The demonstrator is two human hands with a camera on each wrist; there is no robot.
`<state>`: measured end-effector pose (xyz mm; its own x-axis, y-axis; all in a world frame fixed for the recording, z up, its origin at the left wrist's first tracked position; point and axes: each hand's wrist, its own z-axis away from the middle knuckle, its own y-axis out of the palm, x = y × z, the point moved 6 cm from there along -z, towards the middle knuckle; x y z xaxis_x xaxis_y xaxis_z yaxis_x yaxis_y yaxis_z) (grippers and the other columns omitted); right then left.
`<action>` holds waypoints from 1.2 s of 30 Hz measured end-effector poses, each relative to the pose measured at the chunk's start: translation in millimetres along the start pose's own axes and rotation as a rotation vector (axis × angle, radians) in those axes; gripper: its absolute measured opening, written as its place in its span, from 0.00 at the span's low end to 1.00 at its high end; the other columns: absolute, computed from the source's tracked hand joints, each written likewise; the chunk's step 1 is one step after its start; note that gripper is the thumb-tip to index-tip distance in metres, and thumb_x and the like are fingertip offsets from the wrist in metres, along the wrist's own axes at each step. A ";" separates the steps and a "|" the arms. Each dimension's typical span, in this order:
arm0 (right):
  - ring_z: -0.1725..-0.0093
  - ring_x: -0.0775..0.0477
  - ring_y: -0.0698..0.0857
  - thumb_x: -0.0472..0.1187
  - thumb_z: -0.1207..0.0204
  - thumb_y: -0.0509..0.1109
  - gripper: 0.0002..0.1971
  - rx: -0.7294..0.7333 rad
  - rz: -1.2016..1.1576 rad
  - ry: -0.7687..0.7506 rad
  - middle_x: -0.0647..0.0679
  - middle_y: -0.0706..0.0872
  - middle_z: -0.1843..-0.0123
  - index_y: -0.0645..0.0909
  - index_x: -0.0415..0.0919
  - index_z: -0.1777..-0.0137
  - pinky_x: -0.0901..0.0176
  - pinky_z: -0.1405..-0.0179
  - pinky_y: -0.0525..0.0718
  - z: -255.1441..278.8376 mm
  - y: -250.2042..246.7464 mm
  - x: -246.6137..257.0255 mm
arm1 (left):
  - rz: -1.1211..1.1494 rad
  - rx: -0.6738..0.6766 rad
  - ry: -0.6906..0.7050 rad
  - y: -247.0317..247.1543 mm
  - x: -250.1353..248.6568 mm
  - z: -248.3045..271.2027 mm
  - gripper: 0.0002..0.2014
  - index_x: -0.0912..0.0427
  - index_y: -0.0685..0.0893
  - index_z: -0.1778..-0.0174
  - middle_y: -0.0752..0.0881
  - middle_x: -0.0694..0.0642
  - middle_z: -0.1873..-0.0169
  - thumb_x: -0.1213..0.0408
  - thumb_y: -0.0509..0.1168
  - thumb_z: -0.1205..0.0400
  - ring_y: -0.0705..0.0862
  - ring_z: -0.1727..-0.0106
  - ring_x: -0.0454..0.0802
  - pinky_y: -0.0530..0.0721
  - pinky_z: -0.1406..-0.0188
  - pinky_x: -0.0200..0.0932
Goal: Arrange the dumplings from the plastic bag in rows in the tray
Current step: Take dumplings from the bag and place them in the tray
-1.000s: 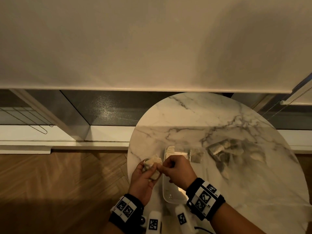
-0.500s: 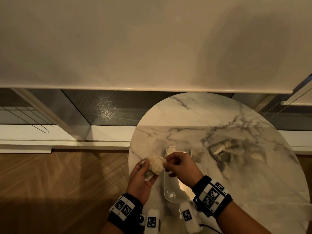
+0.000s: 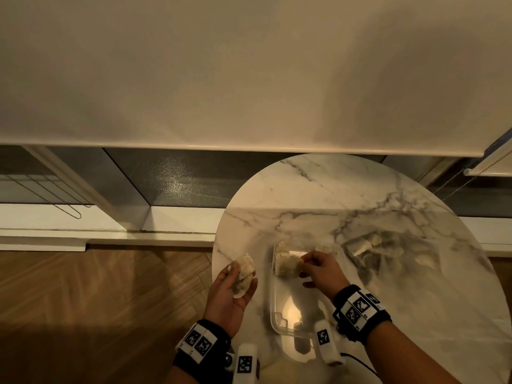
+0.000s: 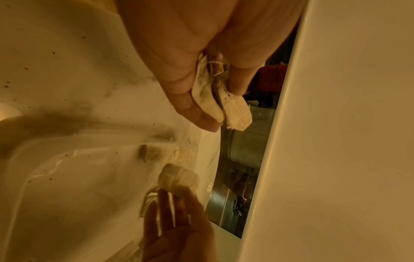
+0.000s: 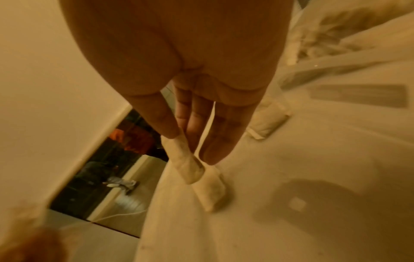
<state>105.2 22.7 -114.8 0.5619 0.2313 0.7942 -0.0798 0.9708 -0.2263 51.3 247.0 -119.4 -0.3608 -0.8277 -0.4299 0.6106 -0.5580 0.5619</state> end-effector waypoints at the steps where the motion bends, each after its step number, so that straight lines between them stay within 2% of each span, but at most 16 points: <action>1: 0.61 0.45 0.87 0.32 0.22 0.71 0.02 -0.015 0.051 0.040 0.39 0.89 0.58 0.83 0.37 0.54 0.54 0.65 0.87 -6.9 -2.0 -8.6 | 0.001 -0.003 -0.001 -0.3 0.2 -0.4 0.15 0.67 0.82 0.35 0.86 0.65 0.41 0.63 0.65 0.15 0.87 0.46 0.57 0.91 0.63 0.46; 4: 0.63 0.44 0.88 0.31 0.21 0.70 0.03 0.043 0.141 0.150 0.39 0.88 0.59 0.83 0.39 0.54 0.57 0.69 0.85 -19.7 4.5 -24.5 | -0.005 -0.003 -0.004 -2.6 0.0 -2.1 0.13 0.65 0.82 0.40 0.87 0.65 0.42 0.63 0.67 0.17 0.86 0.46 0.57 0.91 0.64 0.46; 6: 0.65 0.43 0.86 0.29 0.21 0.71 0.04 0.133 0.129 0.197 0.39 0.87 0.61 0.83 0.38 0.53 0.56 0.71 0.84 -22.8 15.5 -29.1 | -0.004 -0.010 0.004 -5.0 -1.0 -3.5 0.16 0.65 0.82 0.39 0.88 0.65 0.44 0.63 0.69 0.21 0.87 0.48 0.56 0.90 0.64 0.46; 9: 0.63 0.42 0.86 0.29 0.22 0.73 0.04 0.184 0.187 0.165 0.38 0.87 0.59 0.85 0.38 0.52 0.51 0.65 0.88 -30.2 26.8 -31.6 | 0.001 -0.014 0.013 -8.4 -2.3 -5.2 0.17 0.66 0.82 0.37 0.88 0.64 0.45 0.63 0.69 0.20 0.88 0.49 0.55 0.90 0.63 0.46; 13: 0.63 0.46 0.88 0.35 0.23 0.75 0.05 0.095 0.356 0.050 0.43 0.90 0.60 0.85 0.46 0.58 0.51 0.57 0.91 -41.9 30.2 -26.5 | 0.006 -0.010 0.019 -10.2 -3.9 -6.4 0.14 0.66 0.82 0.39 0.88 0.64 0.45 0.63 0.67 0.17 0.88 0.48 0.55 0.90 0.63 0.46; 17: 0.67 0.48 0.87 0.33 0.22 0.74 0.05 0.002 0.348 0.019 0.42 0.89 0.62 0.85 0.43 0.58 0.61 0.66 0.88 -45.2 28.5 -19.1 | 0.014 -0.013 0.025 -11.5 -5.1 -6.4 0.13 0.66 0.83 0.39 0.89 0.64 0.45 0.64 0.67 0.17 0.88 0.48 0.55 0.90 0.63 0.46; 23: 0.67 0.48 0.88 0.34 0.22 0.74 0.03 -0.023 0.343 -0.023 0.44 0.89 0.63 0.85 0.43 0.55 0.57 0.63 0.90 -51.3 27.3 -14.0 | 0.018 -0.032 0.017 -11.4 -1.7 -7.7 0.16 0.66 0.83 0.41 0.89 0.64 0.45 0.63 0.69 0.22 0.87 0.46 0.57 0.90 0.64 0.46; 27: 0.67 0.47 0.88 0.34 0.23 0.75 0.02 -0.039 0.335 -0.032 0.43 0.89 0.63 0.86 0.41 0.54 0.54 0.61 0.91 -53.5 26.7 -13.4 | 0.015 -0.031 0.019 -9.6 0.1 -8.6 0.12 0.66 0.83 0.40 0.88 0.64 0.45 0.64 0.66 0.17 0.87 0.47 0.56 0.90 0.64 0.45; 32: 0.64 0.45 0.90 0.36 0.24 0.76 0.02 -0.067 0.310 -0.038 0.44 0.90 0.62 0.86 0.41 0.53 0.50 0.58 0.92 -55.5 25.2 -18.0 | 0.010 -0.036 0.025 -10.6 -0.1 -10.3 0.19 0.67 0.82 0.36 0.87 0.65 0.42 0.63 0.69 0.21 0.87 0.44 0.57 0.90 0.63 0.46; 36: 0.66 0.48 0.89 0.38 0.28 0.79 0.09 -0.098 0.272 -0.030 0.46 0.89 0.62 0.84 0.43 0.50 0.56 0.63 0.90 -57.2 22.1 -23.3 | 0.010 -0.043 0.026 -12.8 0.9 -12.1 0.24 0.69 0.80 0.32 0.87 0.66 0.40 0.62 0.70 0.23 0.87 0.44 0.58 0.90 0.62 0.46</action>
<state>137.5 35.1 -170.6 0.5063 0.4853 0.7128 -0.1435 0.8625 -0.4853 51.7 254.2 -135.6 -0.3362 -0.8309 -0.4433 0.6443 -0.5462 0.5352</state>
